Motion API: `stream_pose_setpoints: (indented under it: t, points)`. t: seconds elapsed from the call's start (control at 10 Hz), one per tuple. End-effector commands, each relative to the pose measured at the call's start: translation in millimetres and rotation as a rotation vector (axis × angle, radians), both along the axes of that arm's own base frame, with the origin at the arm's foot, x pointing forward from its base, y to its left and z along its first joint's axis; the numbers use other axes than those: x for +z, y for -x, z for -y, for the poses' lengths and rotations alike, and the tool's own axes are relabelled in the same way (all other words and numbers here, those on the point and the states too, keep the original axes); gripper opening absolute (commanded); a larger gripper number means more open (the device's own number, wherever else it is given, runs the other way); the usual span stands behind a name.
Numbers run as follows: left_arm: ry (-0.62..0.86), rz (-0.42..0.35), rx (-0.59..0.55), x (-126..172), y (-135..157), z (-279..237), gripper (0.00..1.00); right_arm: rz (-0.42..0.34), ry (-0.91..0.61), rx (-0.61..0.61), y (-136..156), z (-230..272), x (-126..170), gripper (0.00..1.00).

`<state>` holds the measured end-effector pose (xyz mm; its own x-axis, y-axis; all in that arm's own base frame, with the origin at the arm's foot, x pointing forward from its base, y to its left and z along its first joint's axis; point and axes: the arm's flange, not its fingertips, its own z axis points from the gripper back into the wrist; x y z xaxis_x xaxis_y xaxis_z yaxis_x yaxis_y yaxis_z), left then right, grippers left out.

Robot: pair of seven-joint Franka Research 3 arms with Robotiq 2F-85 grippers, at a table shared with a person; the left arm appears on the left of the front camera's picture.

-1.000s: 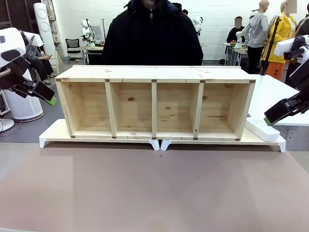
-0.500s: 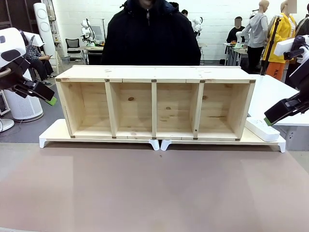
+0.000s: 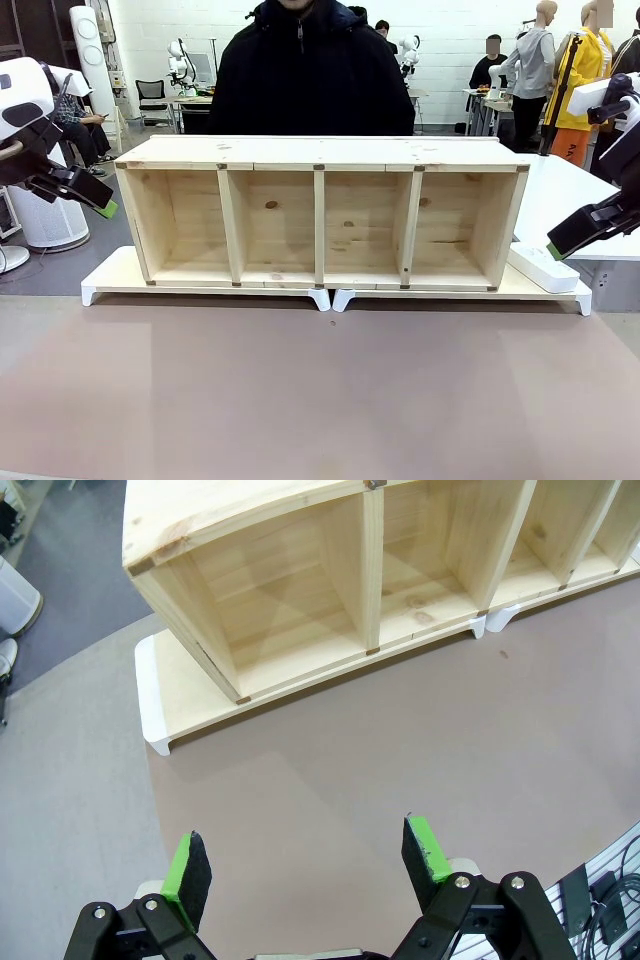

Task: Perform cable management.
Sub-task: When the cord part of the Power Cable appears at the lower middle area of the table and stops, grasp the cord part of the Power Cable.

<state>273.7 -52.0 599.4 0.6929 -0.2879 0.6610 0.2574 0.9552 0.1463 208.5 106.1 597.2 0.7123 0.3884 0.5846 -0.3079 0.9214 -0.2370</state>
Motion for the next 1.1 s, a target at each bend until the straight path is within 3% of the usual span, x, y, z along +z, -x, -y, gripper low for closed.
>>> stream_pose_setpoints:
  t: [0.0, 1.0]
  points:
    - [-0.007, 0.005, 0.002, 0.2, -0.8, -0.6, 1.00, 0.001, 0.000, -0.003, -0.1, 0.9, 0.2, 1.00]
    - [-0.007, 0.005, 0.002, 0.2, -0.8, -0.6, 1.00, 0.001, 0.000, -0.003, -0.1, 0.9, 0.2, 1.00]
